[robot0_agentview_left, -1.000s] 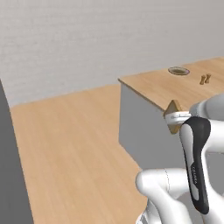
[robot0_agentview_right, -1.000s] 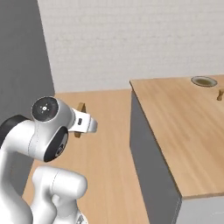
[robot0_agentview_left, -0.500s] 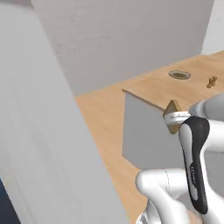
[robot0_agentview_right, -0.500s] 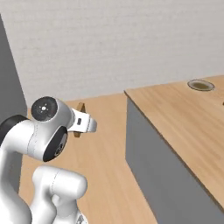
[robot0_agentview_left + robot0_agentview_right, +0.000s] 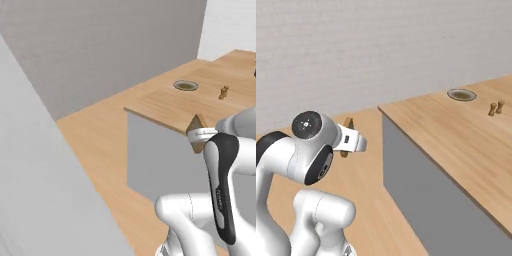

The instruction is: Start the toaster. Once the lever pops up, take the bread to the plate on the dining counter.

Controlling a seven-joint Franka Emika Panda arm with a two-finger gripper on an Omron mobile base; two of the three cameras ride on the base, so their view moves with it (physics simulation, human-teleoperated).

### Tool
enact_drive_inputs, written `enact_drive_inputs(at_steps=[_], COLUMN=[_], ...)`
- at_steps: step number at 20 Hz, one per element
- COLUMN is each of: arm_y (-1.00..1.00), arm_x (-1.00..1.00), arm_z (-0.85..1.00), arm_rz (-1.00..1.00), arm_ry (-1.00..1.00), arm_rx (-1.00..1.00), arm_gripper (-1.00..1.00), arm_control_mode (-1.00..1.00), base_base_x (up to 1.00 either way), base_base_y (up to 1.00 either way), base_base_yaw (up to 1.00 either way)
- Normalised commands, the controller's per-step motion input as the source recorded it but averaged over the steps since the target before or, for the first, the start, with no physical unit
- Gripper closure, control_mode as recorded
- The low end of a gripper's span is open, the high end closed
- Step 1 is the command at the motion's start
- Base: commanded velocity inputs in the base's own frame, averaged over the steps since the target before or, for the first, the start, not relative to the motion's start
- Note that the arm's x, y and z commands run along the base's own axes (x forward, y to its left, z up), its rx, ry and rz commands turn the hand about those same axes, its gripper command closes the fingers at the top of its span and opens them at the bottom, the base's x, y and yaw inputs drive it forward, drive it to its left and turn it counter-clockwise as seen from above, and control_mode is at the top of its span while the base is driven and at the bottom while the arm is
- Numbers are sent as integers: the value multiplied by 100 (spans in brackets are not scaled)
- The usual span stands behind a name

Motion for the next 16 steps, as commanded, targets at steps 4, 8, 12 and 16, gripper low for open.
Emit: enact_drive_inputs(at_steps=[4, 8, 12, 16], arm_y=[0, 0, 0, 0], arm_x=[0, 0, 0, 0], arm_z=[0, 0, 0, 0], arm_rz=[0, 0, 0, 0], arm_ry=[0, 0, 0, 0], arm_rx=[0, 0, 0, 0], arm_gripper=[100, 100, 100, 100], arm_control_mode=[100, 100, 100, 100], base_base_x=[100, 100, 100, 100], base_base_y=[100, 100, 100, 100], base_base_yaw=[-35, -28, -17, -12])
